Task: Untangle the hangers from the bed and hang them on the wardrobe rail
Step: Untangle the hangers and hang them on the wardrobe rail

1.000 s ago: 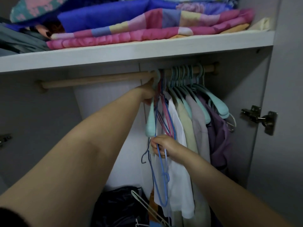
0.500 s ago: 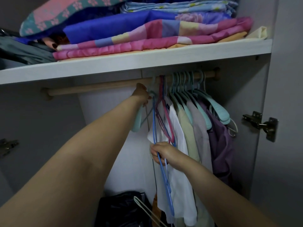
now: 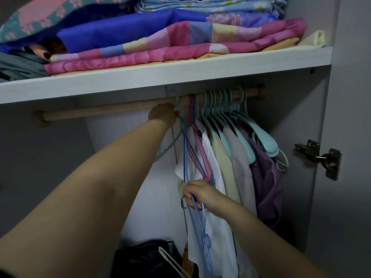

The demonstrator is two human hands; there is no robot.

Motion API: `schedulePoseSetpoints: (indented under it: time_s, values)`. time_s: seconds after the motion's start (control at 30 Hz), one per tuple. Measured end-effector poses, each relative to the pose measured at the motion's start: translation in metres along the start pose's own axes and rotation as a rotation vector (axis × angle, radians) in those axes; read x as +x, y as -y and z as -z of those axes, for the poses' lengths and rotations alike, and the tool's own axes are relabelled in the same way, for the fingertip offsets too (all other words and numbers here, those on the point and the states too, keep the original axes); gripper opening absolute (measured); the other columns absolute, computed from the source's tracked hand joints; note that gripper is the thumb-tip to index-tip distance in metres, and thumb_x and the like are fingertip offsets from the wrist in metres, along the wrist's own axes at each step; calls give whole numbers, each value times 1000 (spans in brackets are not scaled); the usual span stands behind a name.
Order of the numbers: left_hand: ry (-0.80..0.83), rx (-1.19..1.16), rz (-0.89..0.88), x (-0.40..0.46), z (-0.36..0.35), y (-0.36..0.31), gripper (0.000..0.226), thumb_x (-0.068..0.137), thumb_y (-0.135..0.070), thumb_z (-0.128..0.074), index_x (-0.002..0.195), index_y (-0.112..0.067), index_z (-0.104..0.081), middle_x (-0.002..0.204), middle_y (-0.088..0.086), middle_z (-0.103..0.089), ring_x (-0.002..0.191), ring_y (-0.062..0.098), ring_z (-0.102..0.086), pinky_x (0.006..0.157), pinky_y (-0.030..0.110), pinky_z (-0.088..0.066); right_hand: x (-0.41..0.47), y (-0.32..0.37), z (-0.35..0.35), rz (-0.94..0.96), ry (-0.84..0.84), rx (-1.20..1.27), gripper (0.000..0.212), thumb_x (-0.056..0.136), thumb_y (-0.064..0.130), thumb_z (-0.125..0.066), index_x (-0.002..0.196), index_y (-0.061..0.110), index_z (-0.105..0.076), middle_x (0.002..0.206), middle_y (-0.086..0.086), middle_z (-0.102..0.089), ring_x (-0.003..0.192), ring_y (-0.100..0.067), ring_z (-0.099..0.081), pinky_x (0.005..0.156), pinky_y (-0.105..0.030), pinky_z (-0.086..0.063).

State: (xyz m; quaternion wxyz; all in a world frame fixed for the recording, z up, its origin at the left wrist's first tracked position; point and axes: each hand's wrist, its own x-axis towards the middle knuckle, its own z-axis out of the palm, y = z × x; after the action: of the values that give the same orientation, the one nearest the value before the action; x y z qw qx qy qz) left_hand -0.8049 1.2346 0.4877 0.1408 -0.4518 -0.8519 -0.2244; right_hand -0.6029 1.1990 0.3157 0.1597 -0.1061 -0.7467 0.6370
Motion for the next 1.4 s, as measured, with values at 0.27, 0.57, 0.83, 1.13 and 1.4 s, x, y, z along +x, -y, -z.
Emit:
schedulePoseSetpoints:
  time_s: [0.27, 0.57, 0.83, 1.13, 1.4]
  values:
    - [6, 133, 46, 0, -7, 2, 43, 100, -17, -34, 142, -13, -43, 137, 13, -52, 117, 29, -55, 84, 31, -44, 1, -5, 2, -17, -11, -4, 39, 96, 10, -36, 57, 13, -43, 42, 3, -44, 37, -6, -39, 41, -20, -28]
    - [90, 45, 87, -4, -7, 2, 21, 95, -3, -46, 110, 2, -60, 113, 19, -65, 95, 30, -65, 62, 30, -50, 2, -6, 1, -21, 3, -5, 39, 96, 10, -36, 58, 13, -42, 41, 4, -43, 37, -6, -38, 43, -21, -28]
    - [206, -418, 152, -31, -15, 7, 27, 101, -30, -39, 104, -9, -56, 98, 13, -65, 80, 26, -64, 70, 37, -57, -3, -11, -9, -28, 41, -69, 39, 95, 14, -37, 57, 14, -44, 54, -10, -43, 41, -12, -35, 42, -21, -26]
    - [198, -520, 304, -173, -94, 113, 39, 100, -39, -39, 104, -6, -59, 109, 15, -65, 89, 28, -59, 81, 39, -51, -21, -57, -55, -77, 64, -58, 39, 104, 22, -32, 70, 11, -45, 56, -5, -46, 41, -7, -38, 47, -21, -29]
    - [848, -1250, 821, -312, -165, 150, 52, 101, -52, -29, 99, -13, -64, 80, 4, -70, 84, 17, -66, 85, 32, -51, -42, -84, -99, -90, 120, -146, 34, 105, 24, -29, 87, 9, -55, 53, 8, -57, 44, -6, -46, 50, -14, -39]
